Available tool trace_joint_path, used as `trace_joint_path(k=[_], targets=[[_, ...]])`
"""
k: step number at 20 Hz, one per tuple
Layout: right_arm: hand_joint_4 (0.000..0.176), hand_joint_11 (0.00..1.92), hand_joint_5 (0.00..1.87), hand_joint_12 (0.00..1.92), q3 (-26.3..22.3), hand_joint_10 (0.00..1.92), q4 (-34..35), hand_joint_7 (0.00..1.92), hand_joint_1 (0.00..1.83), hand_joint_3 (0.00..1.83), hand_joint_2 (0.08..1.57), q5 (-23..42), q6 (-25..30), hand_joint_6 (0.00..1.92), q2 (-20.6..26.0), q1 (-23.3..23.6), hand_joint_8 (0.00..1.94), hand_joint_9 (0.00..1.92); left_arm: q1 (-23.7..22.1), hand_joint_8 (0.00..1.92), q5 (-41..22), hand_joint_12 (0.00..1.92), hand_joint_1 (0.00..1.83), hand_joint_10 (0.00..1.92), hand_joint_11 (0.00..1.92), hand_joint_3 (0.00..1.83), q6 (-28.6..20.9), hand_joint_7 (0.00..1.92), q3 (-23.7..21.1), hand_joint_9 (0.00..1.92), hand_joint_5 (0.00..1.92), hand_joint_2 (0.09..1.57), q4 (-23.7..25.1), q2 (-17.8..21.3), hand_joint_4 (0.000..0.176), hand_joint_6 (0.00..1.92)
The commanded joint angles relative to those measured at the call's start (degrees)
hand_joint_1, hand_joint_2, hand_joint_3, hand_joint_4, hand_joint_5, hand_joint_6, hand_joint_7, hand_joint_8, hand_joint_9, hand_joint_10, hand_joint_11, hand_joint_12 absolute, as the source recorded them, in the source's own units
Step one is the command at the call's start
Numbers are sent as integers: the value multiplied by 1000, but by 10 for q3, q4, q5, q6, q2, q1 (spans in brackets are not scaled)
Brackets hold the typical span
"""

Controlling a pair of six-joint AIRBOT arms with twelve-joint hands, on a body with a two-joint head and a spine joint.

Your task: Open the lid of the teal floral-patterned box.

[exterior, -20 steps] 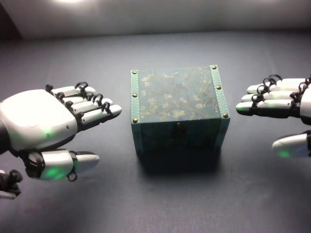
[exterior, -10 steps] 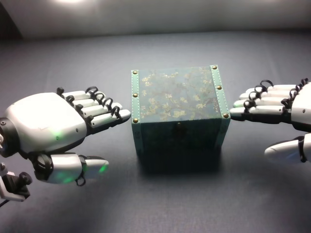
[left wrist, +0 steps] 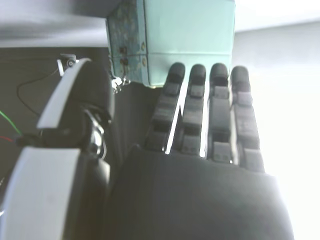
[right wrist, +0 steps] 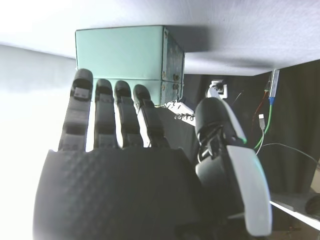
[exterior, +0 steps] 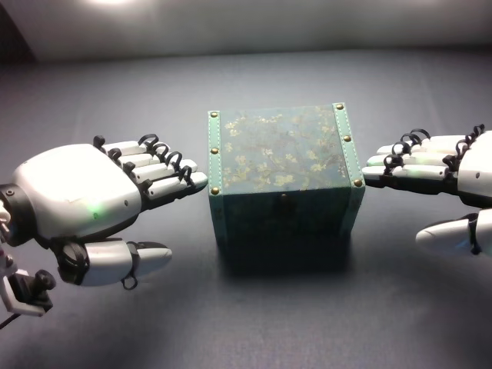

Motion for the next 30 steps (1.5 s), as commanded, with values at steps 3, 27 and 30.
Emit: trace_joint_path(k=[3, 27, 30], targets=[[0, 77, 46, 57, 2, 7, 55, 15, 0, 0, 1287, 94, 4, 9, 0, 8, 4, 23, -18, 0, -93, 67, 43, 7, 53, 0, -3, 98, -1, 171, 28, 1432, -10, -3, 0, 0], [0, 57, 166, 52, 48, 4, 219, 136, 0, 0, 1271, 201, -21, 7, -59, 15, 3, 80, -42, 1, -201, 27, 52, 3, 52, 0, 23, 13, 25, 55, 0, 1483, -112, -41, 0, 0], [0, 40, 166, 46, 67, 2, 245, 125, 0, 0, 1277, 203, -22, 4, -80, 26, 0, 78, -56, 2, -201, 25, 0, 2, 48, 0, 25, 82, 46, 96, 56, 1449, -129, -62, 0, 10]])
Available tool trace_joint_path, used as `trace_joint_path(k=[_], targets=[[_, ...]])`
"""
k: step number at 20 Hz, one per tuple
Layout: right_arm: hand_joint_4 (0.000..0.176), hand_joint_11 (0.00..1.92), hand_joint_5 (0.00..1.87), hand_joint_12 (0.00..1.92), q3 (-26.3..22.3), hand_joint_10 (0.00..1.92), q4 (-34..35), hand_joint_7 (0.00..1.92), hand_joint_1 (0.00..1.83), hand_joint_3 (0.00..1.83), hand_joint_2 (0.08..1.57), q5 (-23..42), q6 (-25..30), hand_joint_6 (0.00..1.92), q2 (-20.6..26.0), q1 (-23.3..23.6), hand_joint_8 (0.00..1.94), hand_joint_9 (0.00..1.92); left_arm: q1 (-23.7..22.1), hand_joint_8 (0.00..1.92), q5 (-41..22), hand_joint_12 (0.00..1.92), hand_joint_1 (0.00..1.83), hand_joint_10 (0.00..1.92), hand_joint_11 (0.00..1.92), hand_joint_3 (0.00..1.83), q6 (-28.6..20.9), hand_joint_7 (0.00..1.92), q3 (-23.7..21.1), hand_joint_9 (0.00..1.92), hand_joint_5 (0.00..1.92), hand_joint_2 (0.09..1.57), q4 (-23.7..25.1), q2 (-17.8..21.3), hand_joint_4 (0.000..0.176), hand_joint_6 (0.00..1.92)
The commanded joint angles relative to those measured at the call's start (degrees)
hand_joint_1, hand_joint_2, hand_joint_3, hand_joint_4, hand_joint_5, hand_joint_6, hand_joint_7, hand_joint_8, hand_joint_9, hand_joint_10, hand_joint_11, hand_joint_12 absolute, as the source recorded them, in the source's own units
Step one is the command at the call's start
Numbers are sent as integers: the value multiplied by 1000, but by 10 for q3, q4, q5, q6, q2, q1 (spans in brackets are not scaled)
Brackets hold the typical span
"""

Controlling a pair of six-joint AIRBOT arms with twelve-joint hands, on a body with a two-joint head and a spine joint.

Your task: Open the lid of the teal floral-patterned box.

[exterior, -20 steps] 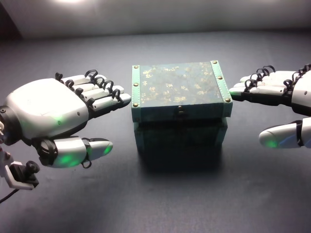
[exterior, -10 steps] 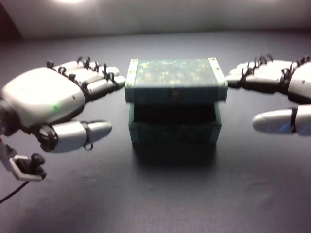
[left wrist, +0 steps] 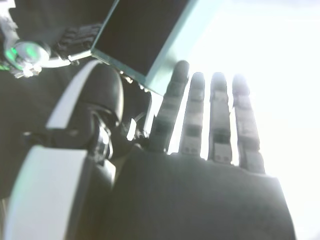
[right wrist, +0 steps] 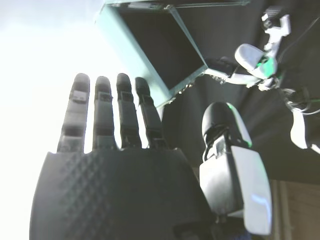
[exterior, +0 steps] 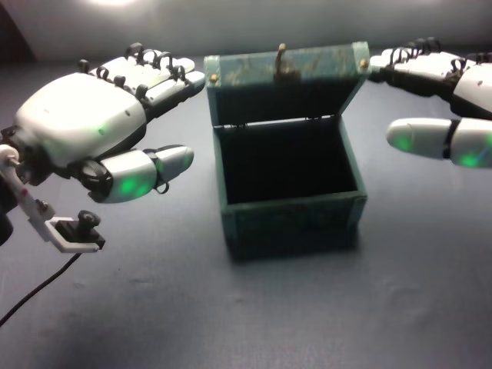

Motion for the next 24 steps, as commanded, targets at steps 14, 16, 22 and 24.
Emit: trace_joint_path(k=[14, 16, 22, 24], targets=[[0, 72, 194, 68, 58, 7, 12, 163, 0, 14, 1343, 25, 5, 6, -48, 50, 6, 122, -61, 2, -41, 428, 300, 2, 0, 0, 34, 114, 70, 136, 75, 1564, -53, -64, 0, 0], [0, 70, 194, 67, 61, 5, 12, 164, 0, 11, 1342, 20, 5, 5, -49, 52, 5, 120, -65, 5, -39, 485, 281, 5, 0, 0, 34, 130, 77, 155, 88, 1559, -56, -69, 0, 3], [0, 39, 196, 58, 74, 0, 11, 153, 0, 10, 1358, -1, 5, 1, -50, 58, 0, 94, -71, 2, -28, 307, 319, 4, 0, 0, 50, 128, 90, 111, 117, 1553, -80, -70, 0, 5], [0, 46, 185, 63, 78, 2, 11, 154, 0, 4, 1348, -11, 5, 0, -48, 58, 2, 95, -69, 3, -26, 306, 319, 8, 23, 0, 50, 130, 93, 117, 121, 1543, -89, -70, 0, 4]])
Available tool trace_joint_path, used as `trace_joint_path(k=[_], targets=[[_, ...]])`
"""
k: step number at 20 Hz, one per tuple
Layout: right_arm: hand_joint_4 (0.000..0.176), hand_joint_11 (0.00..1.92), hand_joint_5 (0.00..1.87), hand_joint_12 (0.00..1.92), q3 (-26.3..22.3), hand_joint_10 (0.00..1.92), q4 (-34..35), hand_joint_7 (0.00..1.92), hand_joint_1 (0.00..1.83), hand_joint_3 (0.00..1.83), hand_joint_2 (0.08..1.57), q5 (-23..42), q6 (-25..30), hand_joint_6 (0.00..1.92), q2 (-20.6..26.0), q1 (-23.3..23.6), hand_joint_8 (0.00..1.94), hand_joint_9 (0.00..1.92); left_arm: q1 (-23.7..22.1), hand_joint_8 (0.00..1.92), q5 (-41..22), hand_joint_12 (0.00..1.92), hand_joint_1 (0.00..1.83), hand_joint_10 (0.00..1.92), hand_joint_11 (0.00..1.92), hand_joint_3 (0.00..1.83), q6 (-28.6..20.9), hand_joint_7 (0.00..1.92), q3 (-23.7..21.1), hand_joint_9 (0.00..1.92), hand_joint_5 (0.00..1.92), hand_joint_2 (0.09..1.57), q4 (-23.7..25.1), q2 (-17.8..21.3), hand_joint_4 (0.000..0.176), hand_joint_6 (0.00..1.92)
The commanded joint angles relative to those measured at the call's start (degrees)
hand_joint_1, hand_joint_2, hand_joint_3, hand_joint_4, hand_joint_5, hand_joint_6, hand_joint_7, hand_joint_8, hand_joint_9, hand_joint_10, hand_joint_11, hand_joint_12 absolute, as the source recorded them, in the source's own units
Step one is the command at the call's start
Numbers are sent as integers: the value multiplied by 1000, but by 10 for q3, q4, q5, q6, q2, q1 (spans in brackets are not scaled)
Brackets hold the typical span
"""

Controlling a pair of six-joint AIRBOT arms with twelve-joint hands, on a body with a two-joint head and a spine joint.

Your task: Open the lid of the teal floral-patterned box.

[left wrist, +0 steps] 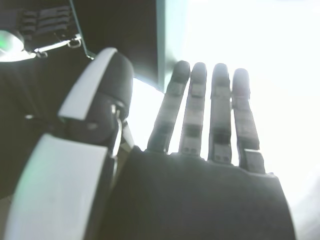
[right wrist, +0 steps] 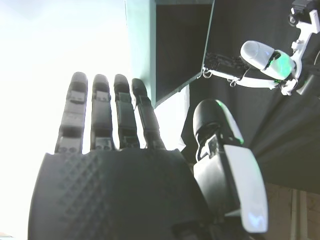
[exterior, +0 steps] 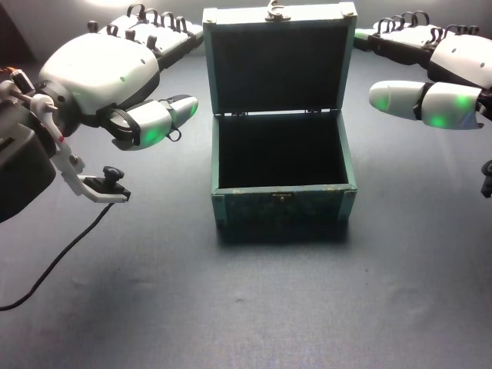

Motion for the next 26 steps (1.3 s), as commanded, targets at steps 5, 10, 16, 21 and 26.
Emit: trace_joint_path(k=[5, 10, 16, 21, 26], targets=[[0, 54, 200, 70, 11, 2, 11, 161, 0, 0, 1316, 36, 3, 4, 8, 7, 3, 98, -3, 2, -68, 189, 401, 1, 0, 0, 11, 119, 5, 85, 106, 1516, -11, 10, 0, 1], [0, 38, 169, 69, -2, 0, 32, 129, 0, 4, 1345, 24, -31, 0, 46, 7, 1, 72, 6, 3, -81, 153, 372, 5, 29, 0, 25, 109, -7, 91, 120, 1521, -26, 42, 0, 4], [0, 42, 181, 116, -97, 0, 76, 157, 0, 0, 1380, 155, -67, 2, 106, -16, 0, 106, 83, 3, -250, 192, 286, 6, 47, 0, 27, 108, -108, 101, 109, 1478, -21, 128, 0, 1], [0, 0, 212, 152, -184, 0, 113, 137, 0, 7, 1390, 369, -71, 5, 152, -82, 5, 63, 177, 8, -470, 377, 311, 8, 0, 2, -5, 163, -190, 135, 185, 1433, -8, 182, 0, 2], [0, 27, 280, 511, -219, 5, 106, 363, 333, 3, 1458, 493, -59, 1, 156, -124, 8, 290, 227, 26, -558, 322, 412, 10, 4, 0, -88, 284, -187, 227, 250, 1307, -5, 178, 0, 14]])
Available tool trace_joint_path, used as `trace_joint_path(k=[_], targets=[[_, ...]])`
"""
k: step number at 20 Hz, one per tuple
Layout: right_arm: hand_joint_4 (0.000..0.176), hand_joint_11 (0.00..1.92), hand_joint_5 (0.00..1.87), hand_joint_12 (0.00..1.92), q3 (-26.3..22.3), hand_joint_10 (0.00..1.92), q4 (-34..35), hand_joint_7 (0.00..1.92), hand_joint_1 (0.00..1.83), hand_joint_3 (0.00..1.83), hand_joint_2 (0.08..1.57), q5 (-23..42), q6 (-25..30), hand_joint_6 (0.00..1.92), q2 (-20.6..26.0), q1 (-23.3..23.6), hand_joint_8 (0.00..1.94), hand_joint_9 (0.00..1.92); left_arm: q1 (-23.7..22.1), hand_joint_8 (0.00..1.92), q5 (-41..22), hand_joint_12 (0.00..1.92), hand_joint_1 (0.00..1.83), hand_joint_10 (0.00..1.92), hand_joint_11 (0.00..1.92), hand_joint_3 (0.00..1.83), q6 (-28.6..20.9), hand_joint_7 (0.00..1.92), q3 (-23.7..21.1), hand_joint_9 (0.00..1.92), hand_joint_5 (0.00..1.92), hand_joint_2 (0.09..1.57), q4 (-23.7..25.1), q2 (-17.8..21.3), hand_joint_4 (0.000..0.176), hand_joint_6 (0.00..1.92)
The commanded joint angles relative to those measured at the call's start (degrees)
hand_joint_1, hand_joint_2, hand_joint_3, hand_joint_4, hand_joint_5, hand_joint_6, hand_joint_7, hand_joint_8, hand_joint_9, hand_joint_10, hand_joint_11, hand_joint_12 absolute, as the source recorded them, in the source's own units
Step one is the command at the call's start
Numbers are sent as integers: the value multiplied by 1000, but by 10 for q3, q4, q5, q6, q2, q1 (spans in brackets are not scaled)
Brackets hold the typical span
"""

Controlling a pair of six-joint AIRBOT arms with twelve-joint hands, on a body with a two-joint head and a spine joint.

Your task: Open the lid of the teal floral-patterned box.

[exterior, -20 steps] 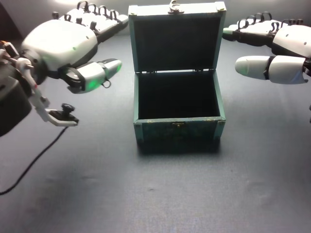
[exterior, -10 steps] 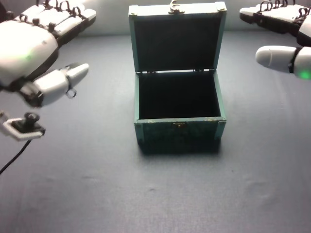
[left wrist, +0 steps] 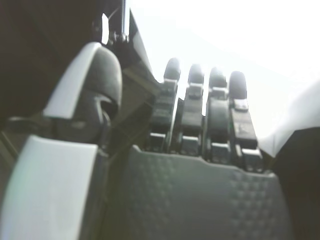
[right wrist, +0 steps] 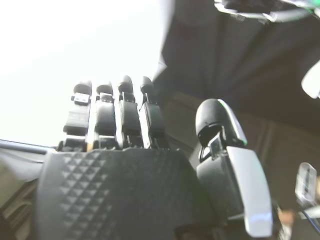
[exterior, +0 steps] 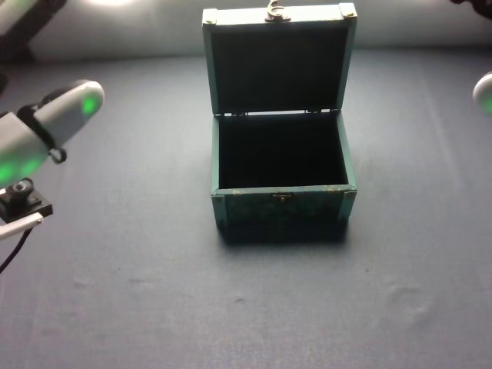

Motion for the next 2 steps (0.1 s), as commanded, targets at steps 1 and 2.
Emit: trace_joint_path(k=[1, 2], targets=[[0, 106, 250, 616, 1, 26, 29, 419, 472, 0, 1452, 103, 9, 0, 2, -3, 13, 400, 4, 10, -85, 790, 432, 33, 0, 0, -5, 532, 3, 416, 425, 1273, -7, -3, 0, 24], [6, 143, 148, 654, 1, 28, 29, 422, 578, 0, 1429, 120, 14, 1, -1, -8, 7, 448, 13, 4, -97, 873, 305, 34, 0, 21, -14, 557, 5, 457, 471, 1335, -12, -7, 0, 26]])
